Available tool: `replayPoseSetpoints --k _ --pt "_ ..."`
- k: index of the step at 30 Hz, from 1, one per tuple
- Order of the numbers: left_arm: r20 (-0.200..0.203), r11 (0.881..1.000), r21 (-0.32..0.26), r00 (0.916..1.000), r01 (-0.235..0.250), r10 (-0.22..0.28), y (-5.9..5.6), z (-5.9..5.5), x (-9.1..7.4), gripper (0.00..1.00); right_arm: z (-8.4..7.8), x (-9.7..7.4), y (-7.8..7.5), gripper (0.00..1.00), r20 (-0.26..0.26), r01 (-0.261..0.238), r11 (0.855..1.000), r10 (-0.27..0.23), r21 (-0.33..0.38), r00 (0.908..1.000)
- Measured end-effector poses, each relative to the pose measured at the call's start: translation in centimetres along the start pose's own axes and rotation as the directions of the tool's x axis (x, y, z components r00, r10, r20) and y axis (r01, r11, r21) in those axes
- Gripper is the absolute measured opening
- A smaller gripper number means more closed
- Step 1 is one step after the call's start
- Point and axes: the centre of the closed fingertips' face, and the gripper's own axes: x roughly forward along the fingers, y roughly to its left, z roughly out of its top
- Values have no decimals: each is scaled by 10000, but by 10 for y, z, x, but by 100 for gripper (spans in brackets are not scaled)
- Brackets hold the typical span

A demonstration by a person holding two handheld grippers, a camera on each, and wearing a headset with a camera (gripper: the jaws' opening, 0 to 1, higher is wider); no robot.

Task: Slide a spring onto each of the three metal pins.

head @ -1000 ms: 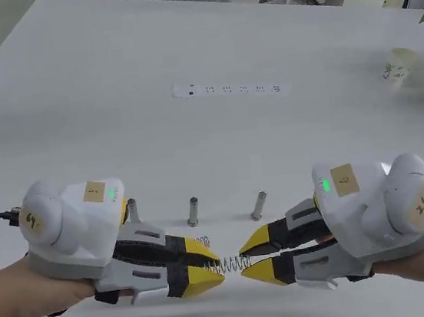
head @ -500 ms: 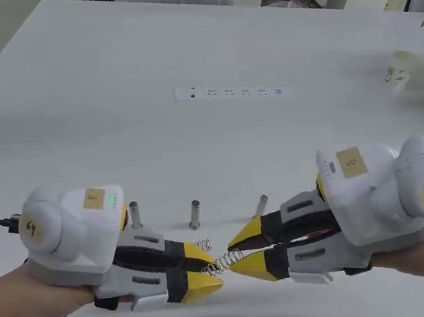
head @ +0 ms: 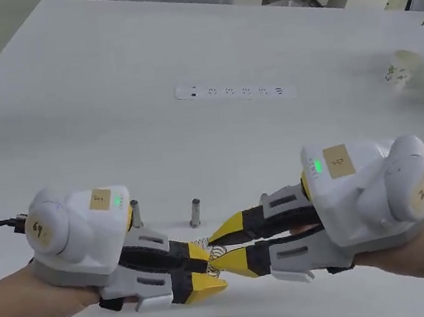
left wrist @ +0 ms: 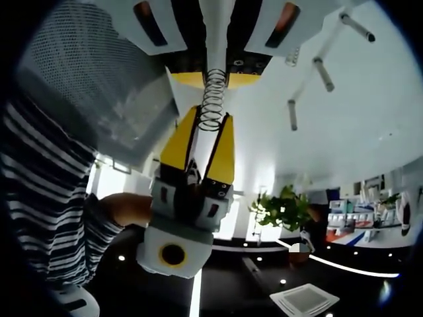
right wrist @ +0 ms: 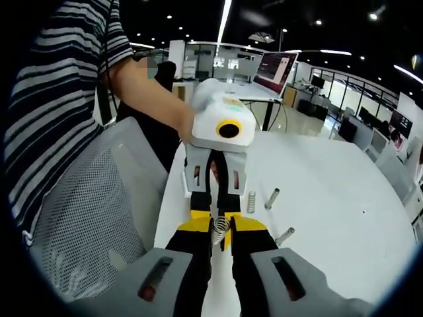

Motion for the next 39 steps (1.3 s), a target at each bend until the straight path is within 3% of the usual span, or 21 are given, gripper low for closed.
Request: replayPoseSetpoints --k 16,39 --pt "260 9997 -72 9993 -251 253 3 5 -6 2 9 5 -4 7 307 88 9997 -81 -226 9995" --pt "343 9983 -179 9979 -547 553 7 6 -8 6 12 6 -8 7 125 177 9979 -169 -622 9998"
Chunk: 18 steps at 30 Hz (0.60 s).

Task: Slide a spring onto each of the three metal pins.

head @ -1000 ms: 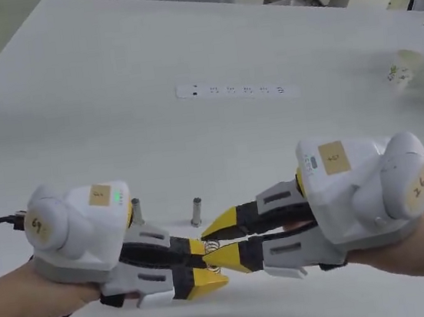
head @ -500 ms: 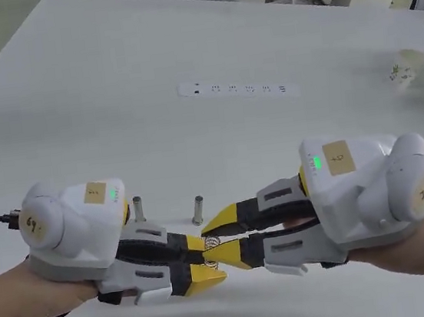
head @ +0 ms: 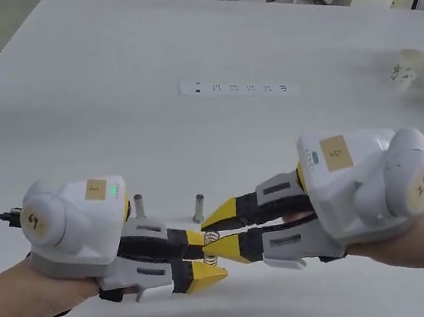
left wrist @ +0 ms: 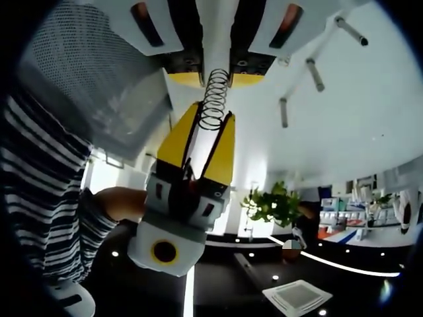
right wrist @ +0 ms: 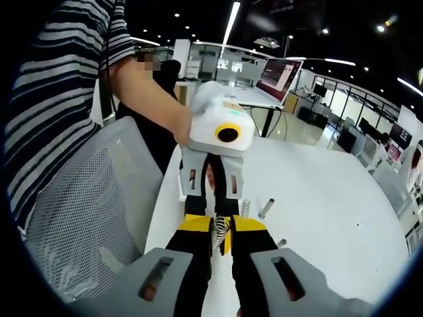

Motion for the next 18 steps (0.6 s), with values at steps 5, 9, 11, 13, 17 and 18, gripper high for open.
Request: replayPoseSetpoints --k 5,9,11,13,17,18 --pt "-9 9999 -51 10000 -93 93 2 -2 -1 8 1 0 -2 7 30 63 10000 -63 -2 10000" --pt "13 9997 -99 9998 -218 218 3 -3 -3 12 0 0 -3 7 3 81 10000 -81 -36 10000" --pt "41 9995 -118 9996 -280 280 3 -4 -4 14 -1 0 -3 7 -49 93 9999 -93 -74 9999" --pt "60 9992 -154 9993 -371 372 4 -4 -6 15 0 0 -4 7 -12 124 9999 -124 -35 9999" --pt "80 9983 -213 9985 -537 539 7 -5 -12 19 0 0 -6 7 -34 167 9998 -167 -84 9999" --pt "101 9979 -260 9982 -586 589 7 -5 -13 19 0 0 -7 7 -12 196 9998 -196 -80 9998"
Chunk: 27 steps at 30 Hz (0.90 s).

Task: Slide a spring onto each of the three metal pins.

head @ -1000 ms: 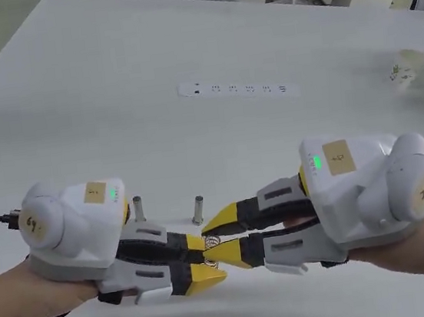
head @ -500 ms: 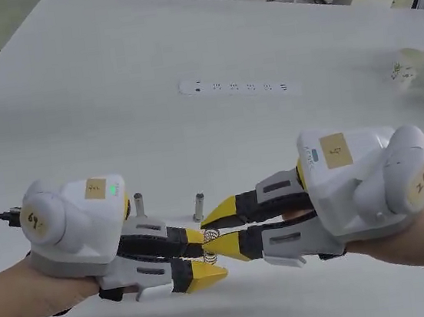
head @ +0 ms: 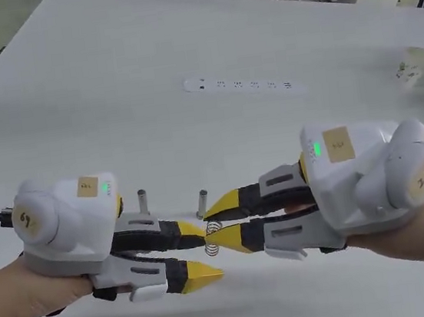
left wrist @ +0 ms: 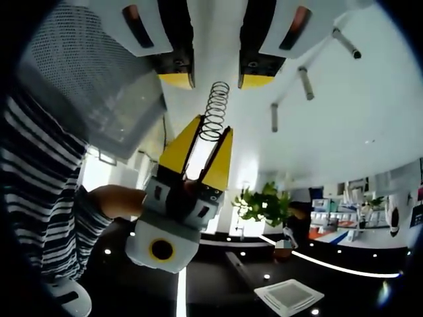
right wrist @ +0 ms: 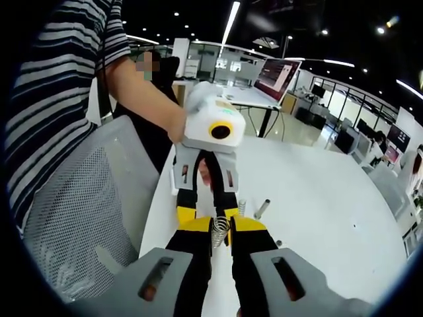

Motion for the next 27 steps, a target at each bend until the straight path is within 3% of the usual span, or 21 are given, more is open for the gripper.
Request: replayPoseSetpoints --k 27 --pt "163 9913 -490 9923 -1221 1230 11 -11 -29 52 -9 -4 -12 7 -249 563 9983 -566 -135 9981"
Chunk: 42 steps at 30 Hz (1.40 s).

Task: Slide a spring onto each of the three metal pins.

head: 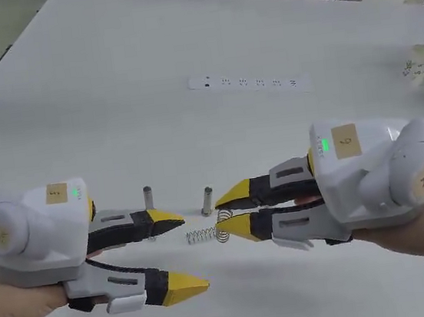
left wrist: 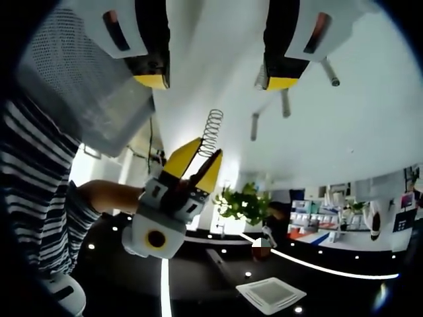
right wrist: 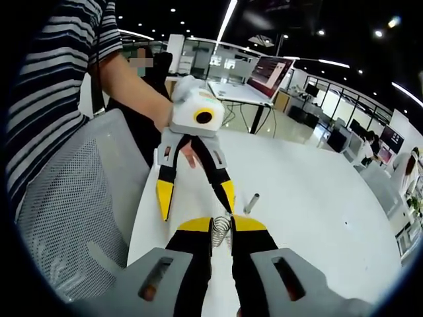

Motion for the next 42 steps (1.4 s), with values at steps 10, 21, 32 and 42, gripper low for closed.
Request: replayPoseSetpoints --k 10,21,32,42 --pt "53 9961 -313 9965 -827 830 16 -6 -20 64 -4 -3 -4 7 -99 189 9998 -189 -4 9998" --pt "510 9772 -820 9784 -1960 2005 38 -4 -48 81 -10 -8 -11 7 -142 475 9988 -473 143 9988" --pt "667 9563 -1242 9594 -2646 2741 53 -6 -62 98 -20 -15 -21 7 -336 790 9964 -780 293 9964" --pt "561 9482 -1260 9522 -2915 3002 57 -11 -67 98 -30 -21 -30 7 -476 1057 9932 -1034 494 9935"
